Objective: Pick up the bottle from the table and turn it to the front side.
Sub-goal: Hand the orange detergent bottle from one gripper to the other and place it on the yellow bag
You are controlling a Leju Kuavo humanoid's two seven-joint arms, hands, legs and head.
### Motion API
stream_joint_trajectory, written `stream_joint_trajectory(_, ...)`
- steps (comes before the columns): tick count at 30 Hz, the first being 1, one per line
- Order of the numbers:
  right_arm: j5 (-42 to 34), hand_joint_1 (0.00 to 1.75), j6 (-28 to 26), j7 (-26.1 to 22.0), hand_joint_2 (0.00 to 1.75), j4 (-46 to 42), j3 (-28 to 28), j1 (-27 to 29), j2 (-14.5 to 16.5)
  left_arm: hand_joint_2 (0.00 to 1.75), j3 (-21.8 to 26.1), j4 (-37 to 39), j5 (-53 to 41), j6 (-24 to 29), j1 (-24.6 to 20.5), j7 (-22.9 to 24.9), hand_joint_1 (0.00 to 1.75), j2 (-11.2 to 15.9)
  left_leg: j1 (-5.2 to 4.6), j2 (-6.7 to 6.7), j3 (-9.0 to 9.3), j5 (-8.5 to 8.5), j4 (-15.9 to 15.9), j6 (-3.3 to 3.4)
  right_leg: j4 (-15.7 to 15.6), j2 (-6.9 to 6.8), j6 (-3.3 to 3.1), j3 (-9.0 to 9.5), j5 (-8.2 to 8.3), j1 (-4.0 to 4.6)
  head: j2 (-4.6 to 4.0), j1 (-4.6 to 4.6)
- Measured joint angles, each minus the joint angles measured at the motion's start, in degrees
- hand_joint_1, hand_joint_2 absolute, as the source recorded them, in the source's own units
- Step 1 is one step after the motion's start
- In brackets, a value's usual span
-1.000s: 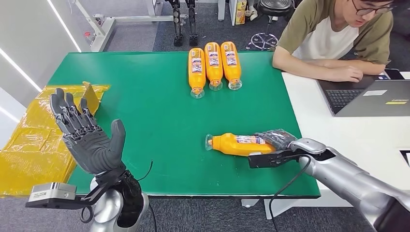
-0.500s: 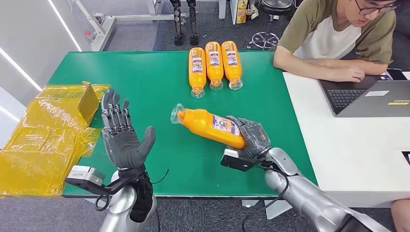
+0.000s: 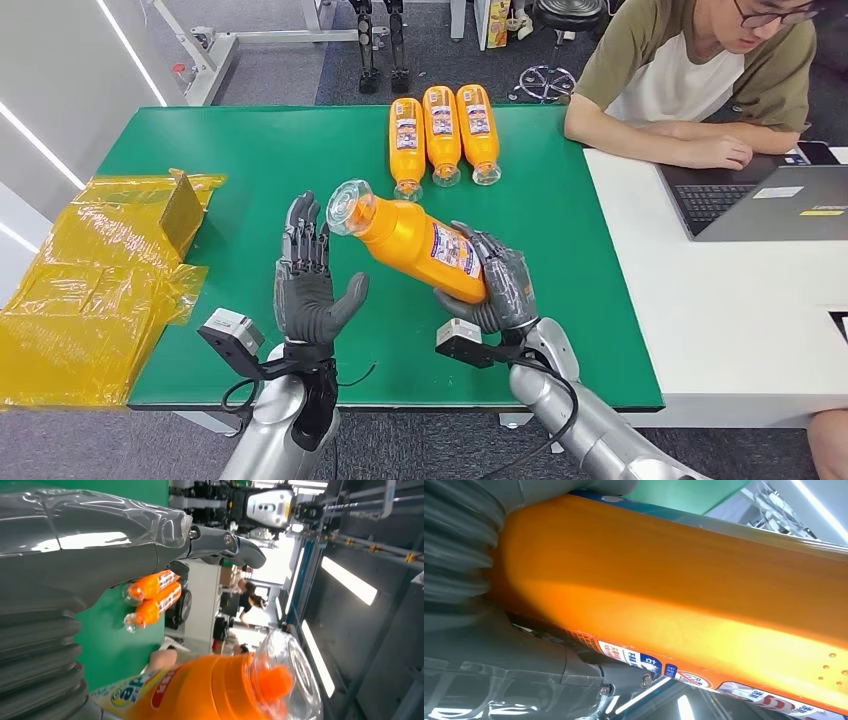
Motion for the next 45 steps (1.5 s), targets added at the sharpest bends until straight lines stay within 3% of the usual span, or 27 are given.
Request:
stream_joint_trajectory(5,0.55,1.75,2.64,1.35,1.75,0.31,1.45,0.77,0.10,1.75,-0.05,0.97,0.17,-3.50,-0.19,-0.22,0.00,-0.02,0.00,0.00,-0.01,-0.01,0.00,-0.01,0.00,0.00,0.00,-0.01,0.00,0.00,0.00,-0.01)
stream_joint_trajectory(15,3.77,1.75,10.75,1.33,1.75,2.70,5.69,-1.06,0.52,1.75,-0.09,2.49,1.76,-5.28,-1.10,-1.20,0.00,-0.13,0.00,0.00,-0.02,-0.01,0.00,-0.01,0.01,0.00,0.00,-0.01,0.00,0.00,0.00,-0.01)
stream_joint_trajectory(28,5.50,1.75,12.04,1.14,1.75,4.93,7.57,-3.24,2.37,1.75,-0.19,8.63,0.28,-6.07,-5.10,-1.05,0.00,-1.31,0.00,-0.02,-0.05,-0.01,0.00,-0.01,0.00,-0.02,0.00,-0.03,0.00,0.00,0.00,0.00)
stream_joint_trajectory(34,5.60,1.75,12.18,1.49,1.75,5.00,7.54,-3.23,2.35,1.75,-0.27,9.80,-0.18,-6.01,-5.88,-1.20,0.33,-1.54,-0.01,-0.02,-0.05,-0.01,0.01,-0.01,0.00,-0.02,0.00,-0.03,0.00,0.00,0.00,0.01)
stream_joint_trajectory(36,6.52,1.75,12.22,2.19,1.75,4.84,7.19,-2.88,2.05,1.75,-0.32,10.94,0.65,-6.16,-6.22,-1.82,1.11,-1.68,-0.01,-0.02,-0.04,-0.01,0.01,-0.01,0.00,-0.03,0.00,-0.03,0.00,0.00,0.00,0.00)
stream_joint_trajectory(38,7.94,1.75,12.26,3.11,1.75,4.45,6.61,-2.12,1.49,1.75,-0.35,12.06,1.64,-6.23,-6.52,-2.44,1.75,-1.82,0.00,-0.03,-0.05,-0.01,0.00,-0.01,0.00,-0.03,0.00,-0.03,0.00,0.00,0.00,0.00)
stream_joint_trajectory(45,9.33,1.75,12.48,3.57,1.75,3.33,5.78,-0.62,0.28,1.75,-0.35,12.08,2.22,-5.70,-6.43,-2.45,1.75,-1.81,0.00,-0.02,-0.05,-0.01,0.00,-0.01,0.00,-0.02,0.00,-0.05,0.00,0.00,0.00,0.00)
